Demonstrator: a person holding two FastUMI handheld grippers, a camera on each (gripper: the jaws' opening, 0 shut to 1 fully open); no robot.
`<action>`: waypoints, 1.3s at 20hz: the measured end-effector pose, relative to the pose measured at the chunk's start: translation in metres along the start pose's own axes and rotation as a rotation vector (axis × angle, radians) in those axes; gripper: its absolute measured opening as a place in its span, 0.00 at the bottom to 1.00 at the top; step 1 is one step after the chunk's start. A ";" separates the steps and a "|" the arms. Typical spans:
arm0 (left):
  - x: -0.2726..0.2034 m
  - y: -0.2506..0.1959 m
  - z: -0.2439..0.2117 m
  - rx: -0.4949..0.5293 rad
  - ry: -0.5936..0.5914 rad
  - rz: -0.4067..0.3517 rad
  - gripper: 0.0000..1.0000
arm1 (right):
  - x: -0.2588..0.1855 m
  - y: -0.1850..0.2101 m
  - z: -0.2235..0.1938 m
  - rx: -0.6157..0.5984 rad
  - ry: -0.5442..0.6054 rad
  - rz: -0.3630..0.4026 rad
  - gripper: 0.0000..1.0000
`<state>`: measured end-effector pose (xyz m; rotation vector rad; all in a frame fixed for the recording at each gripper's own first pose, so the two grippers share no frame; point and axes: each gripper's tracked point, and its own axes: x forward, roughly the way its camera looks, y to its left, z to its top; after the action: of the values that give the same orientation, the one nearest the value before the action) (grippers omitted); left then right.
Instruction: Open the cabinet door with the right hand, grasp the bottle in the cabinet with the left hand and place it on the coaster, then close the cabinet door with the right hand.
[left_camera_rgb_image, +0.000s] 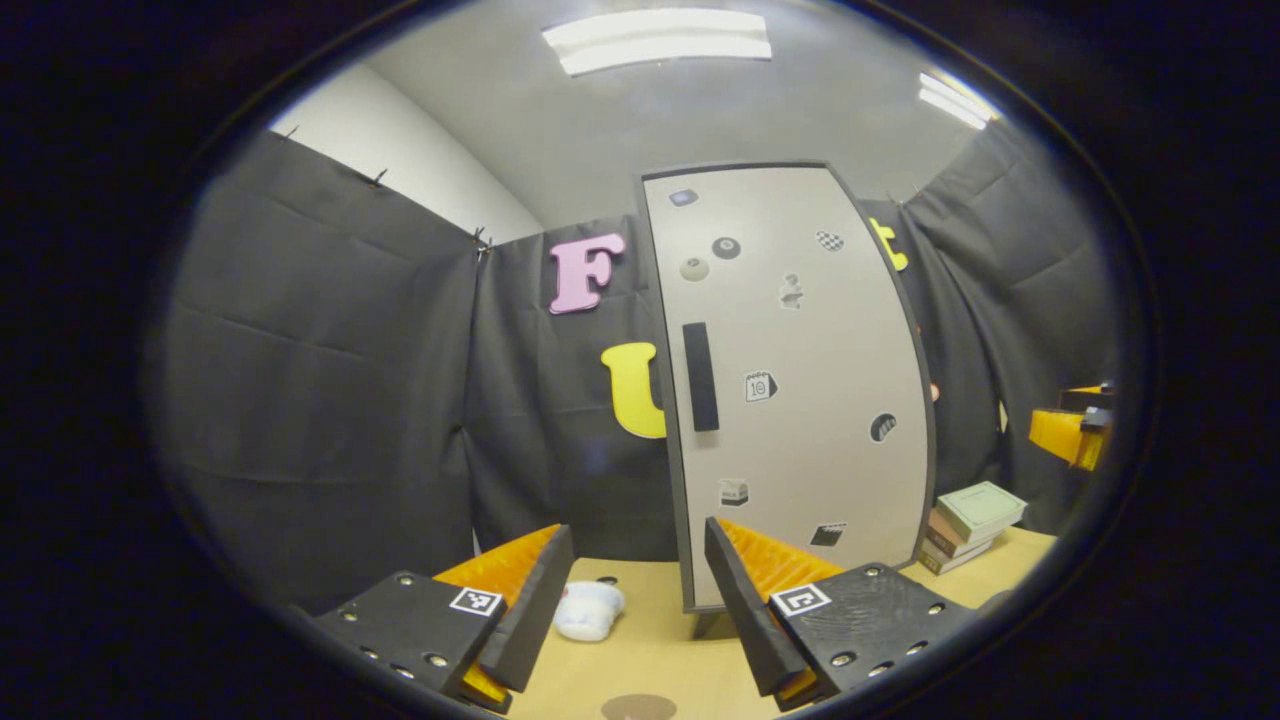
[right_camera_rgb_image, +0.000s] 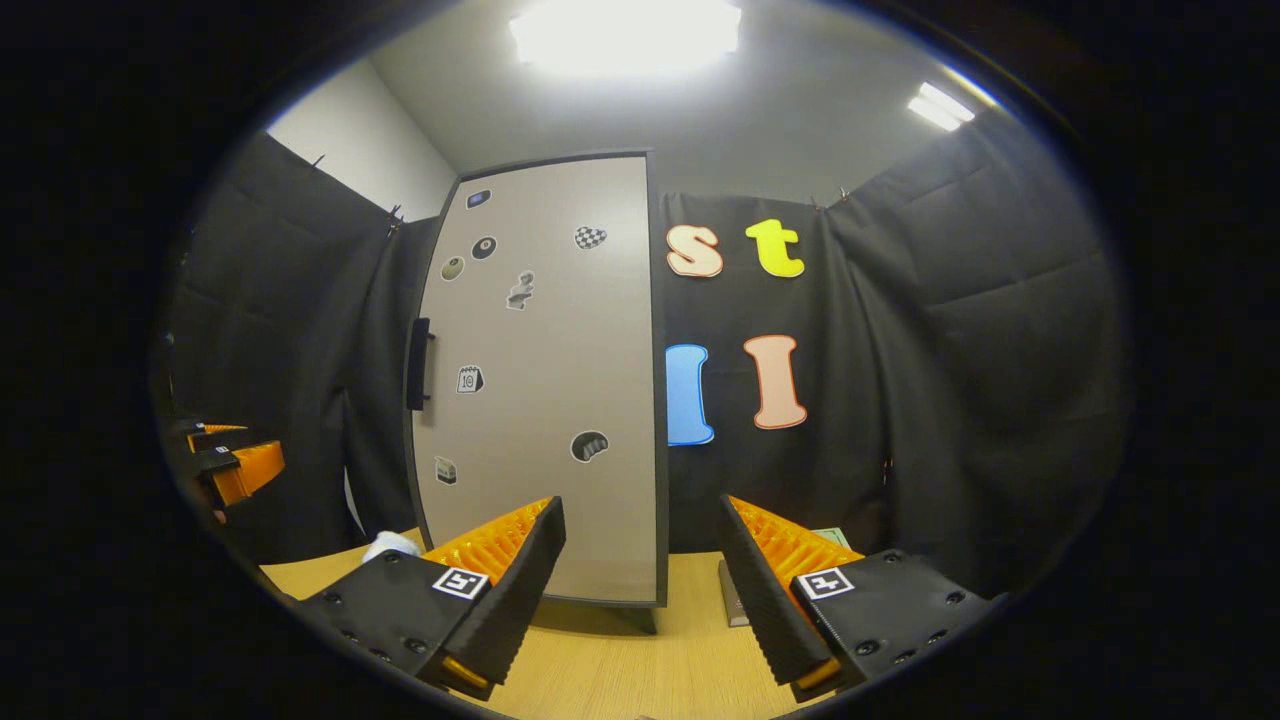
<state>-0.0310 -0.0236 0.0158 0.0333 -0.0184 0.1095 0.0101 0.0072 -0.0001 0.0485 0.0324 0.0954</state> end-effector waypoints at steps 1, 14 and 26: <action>0.001 0.001 -0.002 -0.007 0.002 -0.002 0.80 | 0.003 0.002 0.003 0.003 0.005 0.000 0.96; 0.038 0.113 -0.032 -0.002 0.048 0.086 0.80 | 0.101 0.111 0.060 0.029 -0.023 0.068 0.94; 0.037 0.230 -0.072 0.008 0.104 0.243 0.80 | 0.175 0.228 0.095 0.094 -0.011 0.197 0.96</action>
<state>-0.0179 0.2110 -0.0481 0.0333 0.0824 0.3542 0.1663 0.2458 0.1013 0.1457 0.0215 0.2904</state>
